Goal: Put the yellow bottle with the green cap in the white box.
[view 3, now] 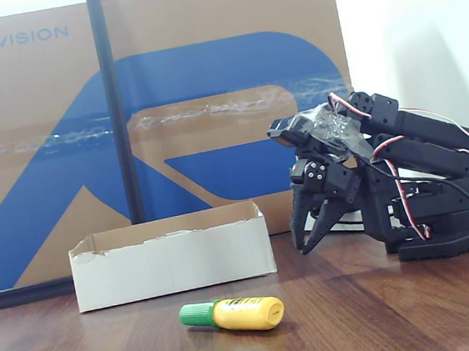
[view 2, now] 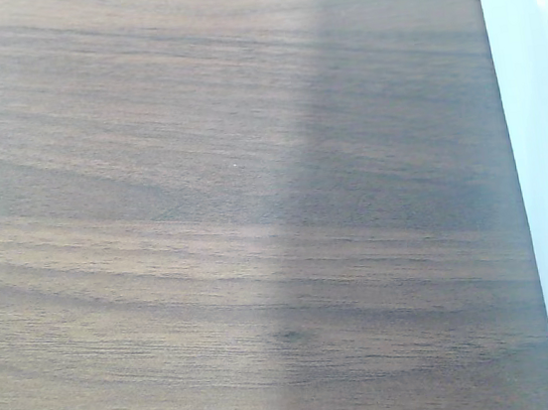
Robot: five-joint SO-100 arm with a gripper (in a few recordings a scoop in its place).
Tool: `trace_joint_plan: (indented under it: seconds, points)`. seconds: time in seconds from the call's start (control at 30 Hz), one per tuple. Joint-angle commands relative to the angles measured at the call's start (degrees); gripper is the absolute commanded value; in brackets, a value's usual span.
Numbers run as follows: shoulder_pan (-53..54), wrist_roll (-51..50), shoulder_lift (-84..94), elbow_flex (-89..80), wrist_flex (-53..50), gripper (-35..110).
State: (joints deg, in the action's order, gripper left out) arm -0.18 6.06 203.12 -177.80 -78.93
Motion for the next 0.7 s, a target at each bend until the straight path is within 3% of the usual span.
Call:
trace_joint_plan:
  seconds: [0.0,0.67]
  points:
    - [1.76,1.93,1.58,0.70,-7.29,0]
    - [2.99,1.14,0.79,3.69,-6.50,0]
